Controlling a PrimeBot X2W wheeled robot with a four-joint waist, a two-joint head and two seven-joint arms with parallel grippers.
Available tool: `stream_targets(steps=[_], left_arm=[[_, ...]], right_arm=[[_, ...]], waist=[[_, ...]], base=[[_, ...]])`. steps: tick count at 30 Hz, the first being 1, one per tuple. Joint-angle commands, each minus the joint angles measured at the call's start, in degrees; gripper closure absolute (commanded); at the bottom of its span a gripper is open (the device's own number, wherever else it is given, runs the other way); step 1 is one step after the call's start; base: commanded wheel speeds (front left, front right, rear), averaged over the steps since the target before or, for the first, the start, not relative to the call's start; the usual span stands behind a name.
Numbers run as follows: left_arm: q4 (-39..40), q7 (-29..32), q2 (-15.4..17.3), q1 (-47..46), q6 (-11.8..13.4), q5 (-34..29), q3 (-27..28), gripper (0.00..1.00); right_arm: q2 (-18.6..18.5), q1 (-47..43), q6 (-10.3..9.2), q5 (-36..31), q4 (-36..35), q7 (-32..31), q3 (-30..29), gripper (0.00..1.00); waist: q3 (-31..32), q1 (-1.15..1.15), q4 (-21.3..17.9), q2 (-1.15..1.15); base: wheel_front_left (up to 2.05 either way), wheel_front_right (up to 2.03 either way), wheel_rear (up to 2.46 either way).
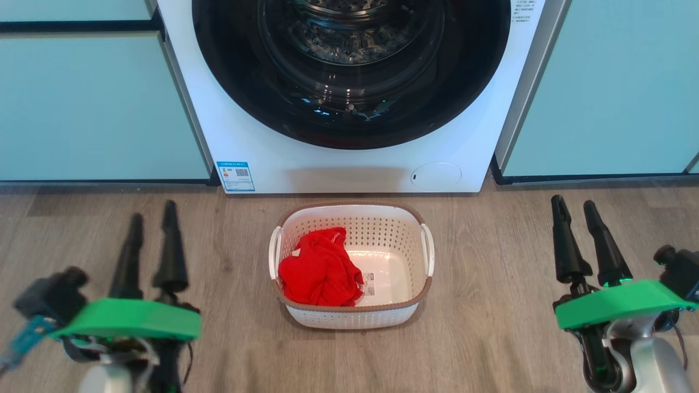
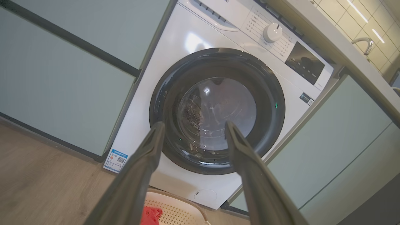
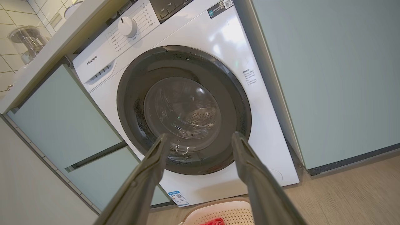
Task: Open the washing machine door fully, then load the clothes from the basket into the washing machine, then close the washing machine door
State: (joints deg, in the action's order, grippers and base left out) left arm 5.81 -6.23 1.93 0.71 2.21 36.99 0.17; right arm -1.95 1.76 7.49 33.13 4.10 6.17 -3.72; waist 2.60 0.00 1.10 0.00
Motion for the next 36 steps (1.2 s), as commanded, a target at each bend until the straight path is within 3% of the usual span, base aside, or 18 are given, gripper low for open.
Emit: stream_targets(steps=[1,10,26,30,36], left_arm=[[2.31,-0.87,0.85,-1.1,0.34,-3.04,0.01,0.0],[0.96,-2.22,4.18,-0.6,5.75,-10.72,-7.36,0.0],[0.2,-4.89,9.88,-1.6,17.56,-21.05,-19.25,0.0],[-0.28,-5.57,9.59,-1.13,18.26,-21.47,-19.59,0.0],[-2.6,-6.57,8.08,-0.18,15.47,-23.59,-17.76,0.0]], right_arm=[[-0.58,2.28,0.0,-1.93,-1.65,0.88,0.76,0.0],[-0.64,2.62,0.0,-5.31,0.73,2.23,2.04,0.0],[-0.76,3.18,0.0,-11.52,4.37,4.93,4.26,0.0],[-0.79,3.44,0.0,-13.44,5.32,5.61,4.49,0.0],[-0.83,3.89,0.0,-15.57,6.5,6.62,4.81,0.0]], waist=[[0.08,0.0,-0.09,0.0],[0.48,0.0,-0.56,0.0],[0.86,0.0,-0.48,0.0],[0.85,0.0,-0.48,0.0],[0.9,0.0,-0.54,0.0]], base=[[0.0,0.0,0.0],[0.0,0.0,0.0],[0.0,0.0,0.0],[0.0,0.0,0.0],[0.0,0.0,0.0]])
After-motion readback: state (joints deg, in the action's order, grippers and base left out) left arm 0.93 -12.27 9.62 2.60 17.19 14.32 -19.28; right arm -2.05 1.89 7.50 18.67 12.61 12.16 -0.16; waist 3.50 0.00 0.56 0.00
